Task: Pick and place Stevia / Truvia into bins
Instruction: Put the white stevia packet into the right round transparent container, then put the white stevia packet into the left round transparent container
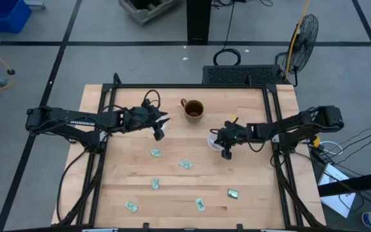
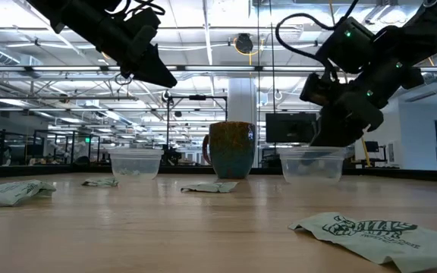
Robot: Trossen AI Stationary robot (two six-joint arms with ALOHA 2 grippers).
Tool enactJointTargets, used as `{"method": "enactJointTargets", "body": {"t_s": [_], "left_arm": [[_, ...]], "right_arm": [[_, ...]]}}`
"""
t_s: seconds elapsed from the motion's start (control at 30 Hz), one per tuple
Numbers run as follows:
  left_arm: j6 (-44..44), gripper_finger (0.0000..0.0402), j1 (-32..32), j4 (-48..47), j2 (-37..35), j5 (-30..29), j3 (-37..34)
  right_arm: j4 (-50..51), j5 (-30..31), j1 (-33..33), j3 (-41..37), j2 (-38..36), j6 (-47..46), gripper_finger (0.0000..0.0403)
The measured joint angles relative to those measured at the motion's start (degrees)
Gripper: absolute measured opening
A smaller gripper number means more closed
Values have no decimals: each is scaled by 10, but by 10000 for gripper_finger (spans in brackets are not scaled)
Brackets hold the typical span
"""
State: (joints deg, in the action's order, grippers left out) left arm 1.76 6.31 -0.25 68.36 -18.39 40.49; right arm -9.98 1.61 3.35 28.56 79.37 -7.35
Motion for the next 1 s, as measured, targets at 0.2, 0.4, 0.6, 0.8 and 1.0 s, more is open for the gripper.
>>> {"method": "enactJointTargets", "body": {"t_s": [0.2,0.4,0.6,0.8,1.0], "left_arm": [[0,122,0,0,0,0,0],[0,122,0,0,0,0,0],[0,122,0,0,0,0,0],[0,122,0,0,0,1,0],[32,122,-17,-22,0,15,0]], "right_arm": [[-16,0,8,0,0,5,13],[-17,0,16,0,0,5,31],[-20,0,13,0,-1,5,65],[-52,-2,2,0,-26,10,79],[-61,-3,-16,1,-96,10,75]]}}
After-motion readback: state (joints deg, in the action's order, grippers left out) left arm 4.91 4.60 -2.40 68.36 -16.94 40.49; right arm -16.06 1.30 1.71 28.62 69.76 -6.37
